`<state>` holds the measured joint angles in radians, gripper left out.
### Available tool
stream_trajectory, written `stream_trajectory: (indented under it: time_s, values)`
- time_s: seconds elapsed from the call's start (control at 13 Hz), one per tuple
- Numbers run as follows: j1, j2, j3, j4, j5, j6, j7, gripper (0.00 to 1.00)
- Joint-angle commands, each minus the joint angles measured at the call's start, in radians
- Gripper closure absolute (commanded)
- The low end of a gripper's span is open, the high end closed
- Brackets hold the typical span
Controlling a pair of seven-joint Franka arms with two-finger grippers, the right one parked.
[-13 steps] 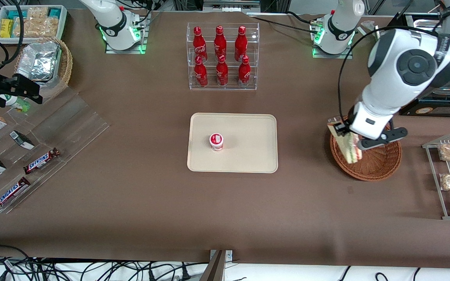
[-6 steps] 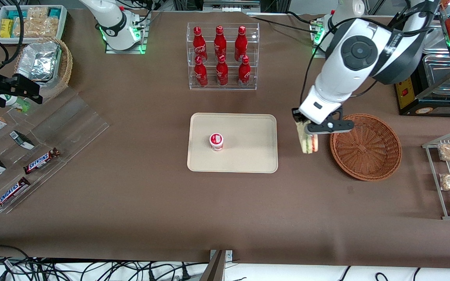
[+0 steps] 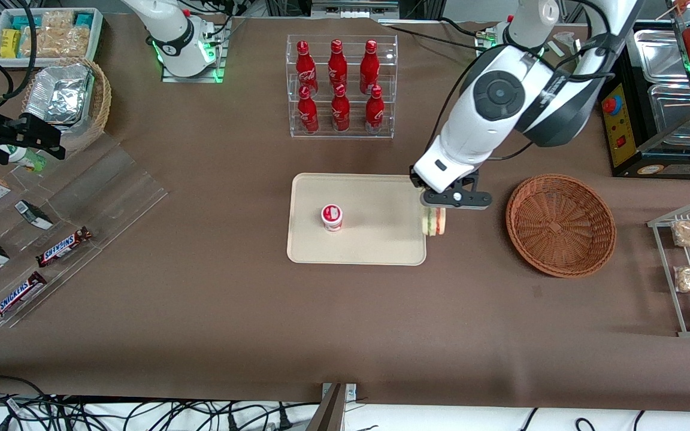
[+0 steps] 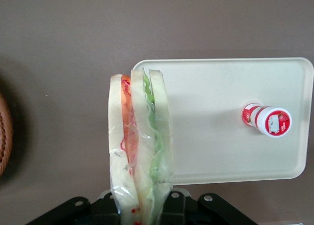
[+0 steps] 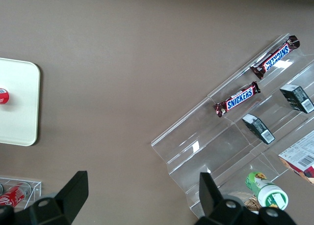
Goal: Place sandwich from basket to tray
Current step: 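Carry the held sandwich over to the cream tray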
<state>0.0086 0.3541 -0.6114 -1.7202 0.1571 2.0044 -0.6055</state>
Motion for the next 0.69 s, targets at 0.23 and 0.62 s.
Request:
stream_trajectory:
  time_s: [0.23, 0.62]
  values:
    - [-0.062, 0.127, -0.001, 0.033, 0.076, 0.066, -0.045, 0.77]
    - [-0.113, 0.250, 0.002, 0.024, 0.203, 0.165, -0.172, 0.77]
